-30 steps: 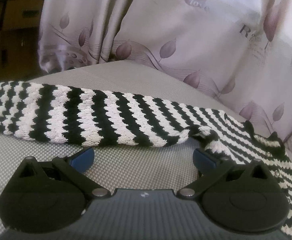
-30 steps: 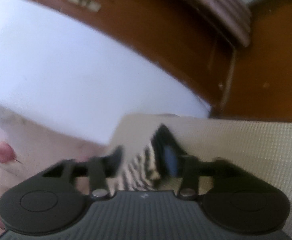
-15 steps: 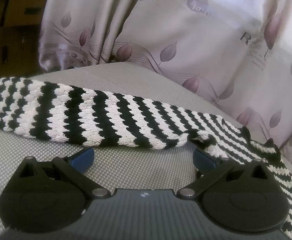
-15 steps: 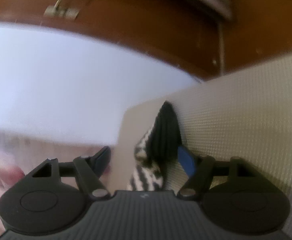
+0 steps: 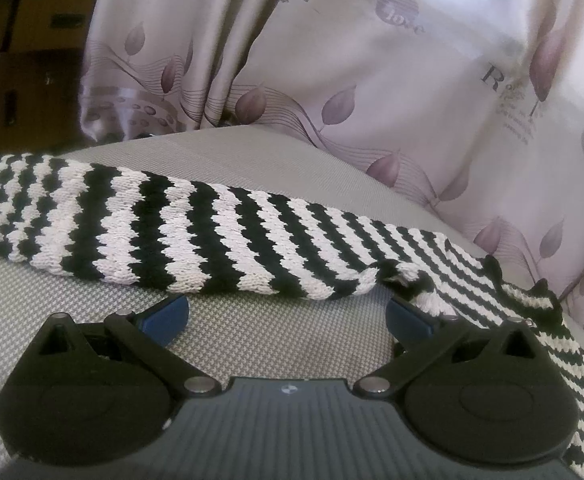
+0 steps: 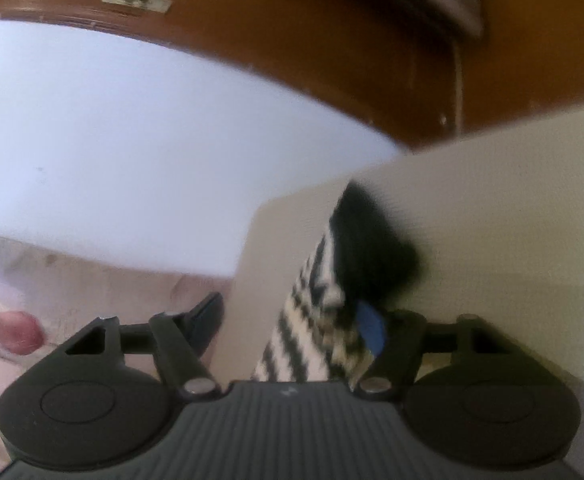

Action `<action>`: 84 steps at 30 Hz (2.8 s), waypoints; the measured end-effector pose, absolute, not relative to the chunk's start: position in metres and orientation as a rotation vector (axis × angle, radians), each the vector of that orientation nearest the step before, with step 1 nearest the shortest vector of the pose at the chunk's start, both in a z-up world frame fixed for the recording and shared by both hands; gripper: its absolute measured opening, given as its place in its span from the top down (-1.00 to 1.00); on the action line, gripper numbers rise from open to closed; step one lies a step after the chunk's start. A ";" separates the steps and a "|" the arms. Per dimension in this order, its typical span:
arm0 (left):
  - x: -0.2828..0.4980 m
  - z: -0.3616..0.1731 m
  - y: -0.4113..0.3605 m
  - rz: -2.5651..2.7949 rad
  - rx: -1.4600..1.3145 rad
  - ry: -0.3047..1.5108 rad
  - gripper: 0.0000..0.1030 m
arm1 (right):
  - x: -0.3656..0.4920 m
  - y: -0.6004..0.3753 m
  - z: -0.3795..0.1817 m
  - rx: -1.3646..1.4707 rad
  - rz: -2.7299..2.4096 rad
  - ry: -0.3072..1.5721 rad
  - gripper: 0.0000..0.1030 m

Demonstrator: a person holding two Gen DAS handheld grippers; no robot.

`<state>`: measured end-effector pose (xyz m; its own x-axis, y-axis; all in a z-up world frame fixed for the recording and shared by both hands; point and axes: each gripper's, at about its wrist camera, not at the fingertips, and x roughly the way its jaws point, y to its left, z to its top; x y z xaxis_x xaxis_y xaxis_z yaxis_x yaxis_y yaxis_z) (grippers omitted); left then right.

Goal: Fold small clothes

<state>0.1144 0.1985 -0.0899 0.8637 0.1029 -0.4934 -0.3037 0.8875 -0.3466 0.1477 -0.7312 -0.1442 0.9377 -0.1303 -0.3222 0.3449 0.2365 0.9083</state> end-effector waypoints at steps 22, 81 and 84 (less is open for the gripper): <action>0.112 -0.094 0.212 0.194 -0.513 0.446 -1.00 | 0.203 -0.628 0.001 0.992 0.004 0.166 0.86; 0.252 -0.084 0.016 -0.322 -0.368 0.515 -1.00 | 0.411 -0.349 -0.080 -0.278 0.613 0.764 -0.43; 0.256 -0.088 0.015 -0.311 -0.374 0.535 -1.00 | 0.414 -0.339 -0.083 -0.290 0.666 0.763 -0.03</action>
<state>0.2557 0.0148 -0.0881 0.8166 -0.3802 -0.4342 0.1887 0.8869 -0.4217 0.4143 -0.3390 -0.0831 0.5327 0.4486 -0.7176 -0.6505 0.7594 -0.0081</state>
